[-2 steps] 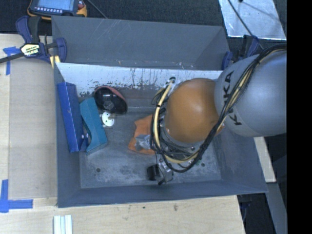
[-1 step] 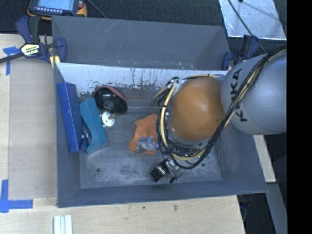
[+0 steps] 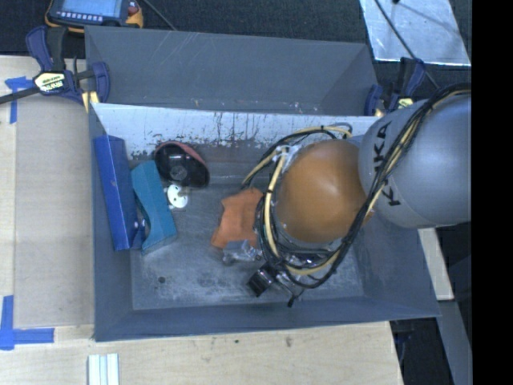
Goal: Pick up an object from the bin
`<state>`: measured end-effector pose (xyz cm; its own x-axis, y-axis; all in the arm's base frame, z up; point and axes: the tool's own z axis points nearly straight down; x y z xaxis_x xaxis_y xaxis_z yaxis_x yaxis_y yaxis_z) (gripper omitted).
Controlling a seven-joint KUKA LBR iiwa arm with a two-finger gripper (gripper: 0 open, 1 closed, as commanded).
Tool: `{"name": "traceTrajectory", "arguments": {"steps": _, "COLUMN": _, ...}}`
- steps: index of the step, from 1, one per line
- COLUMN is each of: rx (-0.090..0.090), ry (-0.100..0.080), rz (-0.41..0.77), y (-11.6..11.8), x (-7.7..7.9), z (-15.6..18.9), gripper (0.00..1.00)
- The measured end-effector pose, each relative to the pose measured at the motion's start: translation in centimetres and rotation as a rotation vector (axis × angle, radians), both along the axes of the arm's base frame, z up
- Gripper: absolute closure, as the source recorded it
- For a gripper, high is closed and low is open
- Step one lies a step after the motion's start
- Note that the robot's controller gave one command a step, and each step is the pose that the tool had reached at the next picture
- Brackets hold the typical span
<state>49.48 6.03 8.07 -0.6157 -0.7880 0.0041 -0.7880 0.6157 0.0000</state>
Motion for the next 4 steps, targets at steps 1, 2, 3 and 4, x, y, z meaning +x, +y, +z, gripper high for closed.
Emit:
{"name": "traceTrajectory", "arguments": {"steps": 1, "rx": 0.005, "ry": -0.015, "rz": 0.374, "y": -2.0, "x": 1.2, "z": -0.4, "gripper": 1.00}}
{"name": "traceTrajectory", "arguments": {"steps": 2, "rx": 0.005, "ry": -0.014, "rz": 0.373, "y": -2.0, "x": 1.2, "z": -0.4, "gripper": 1.00}}
{"name": "traceTrajectory", "arguments": {"steps": 3, "rx": 0.006, "ry": -0.004, "rz": 0.375, "y": -2.1, "x": 0.9, "z": 0.5, "gripper": 1.00}}
{"name": "traceTrajectory", "arguments": {"steps": 4, "rx": 0.006, "ry": -0.002, "rz": 0.373, "y": -2.1, "x": 0.9, "z": 2.3, "gripper": 1.00}}
